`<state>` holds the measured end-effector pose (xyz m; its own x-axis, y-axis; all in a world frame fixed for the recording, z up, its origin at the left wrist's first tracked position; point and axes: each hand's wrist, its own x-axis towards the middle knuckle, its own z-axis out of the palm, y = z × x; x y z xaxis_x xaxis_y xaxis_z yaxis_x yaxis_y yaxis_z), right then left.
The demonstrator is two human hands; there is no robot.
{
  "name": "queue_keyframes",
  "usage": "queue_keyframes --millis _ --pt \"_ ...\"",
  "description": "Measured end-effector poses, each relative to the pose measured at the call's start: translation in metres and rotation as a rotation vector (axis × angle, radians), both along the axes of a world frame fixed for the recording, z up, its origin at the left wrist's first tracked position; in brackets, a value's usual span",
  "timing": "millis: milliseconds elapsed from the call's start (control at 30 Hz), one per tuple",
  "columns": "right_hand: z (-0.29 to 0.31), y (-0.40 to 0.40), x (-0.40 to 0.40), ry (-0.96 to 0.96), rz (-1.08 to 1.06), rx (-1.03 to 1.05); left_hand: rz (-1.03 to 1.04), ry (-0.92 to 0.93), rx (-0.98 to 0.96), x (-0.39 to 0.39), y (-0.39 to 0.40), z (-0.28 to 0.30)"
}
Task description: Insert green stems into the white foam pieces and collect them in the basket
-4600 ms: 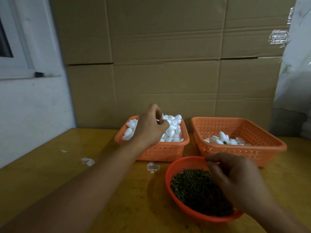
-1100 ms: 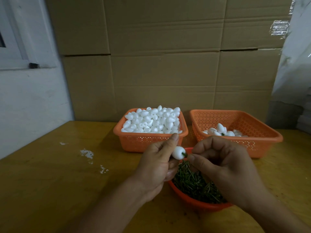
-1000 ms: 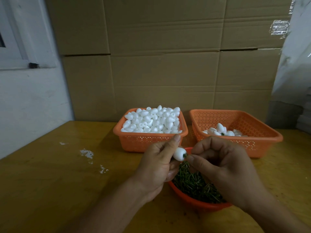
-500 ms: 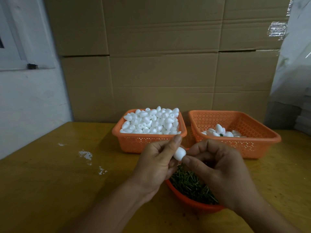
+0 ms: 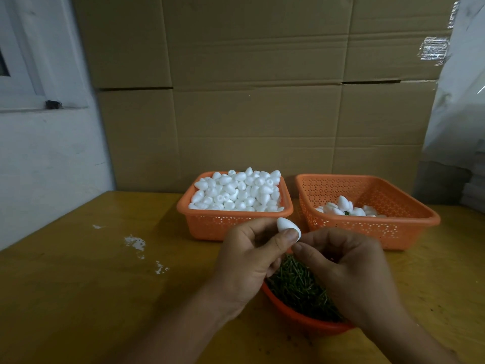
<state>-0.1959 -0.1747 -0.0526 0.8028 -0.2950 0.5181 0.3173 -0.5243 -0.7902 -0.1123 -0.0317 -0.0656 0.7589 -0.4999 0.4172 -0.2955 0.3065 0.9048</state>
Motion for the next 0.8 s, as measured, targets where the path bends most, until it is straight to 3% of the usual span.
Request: queue_keyframes --millis 367,800 --pt "-0.002 0.007 0.0 -0.036 0.074 0.043 0.062 -0.301 0.106 -0.002 0.003 0.0" --pt "0.004 -0.002 0.002 0.054 0.113 0.194 -0.025 -0.191 0.096 0.001 0.004 0.0"
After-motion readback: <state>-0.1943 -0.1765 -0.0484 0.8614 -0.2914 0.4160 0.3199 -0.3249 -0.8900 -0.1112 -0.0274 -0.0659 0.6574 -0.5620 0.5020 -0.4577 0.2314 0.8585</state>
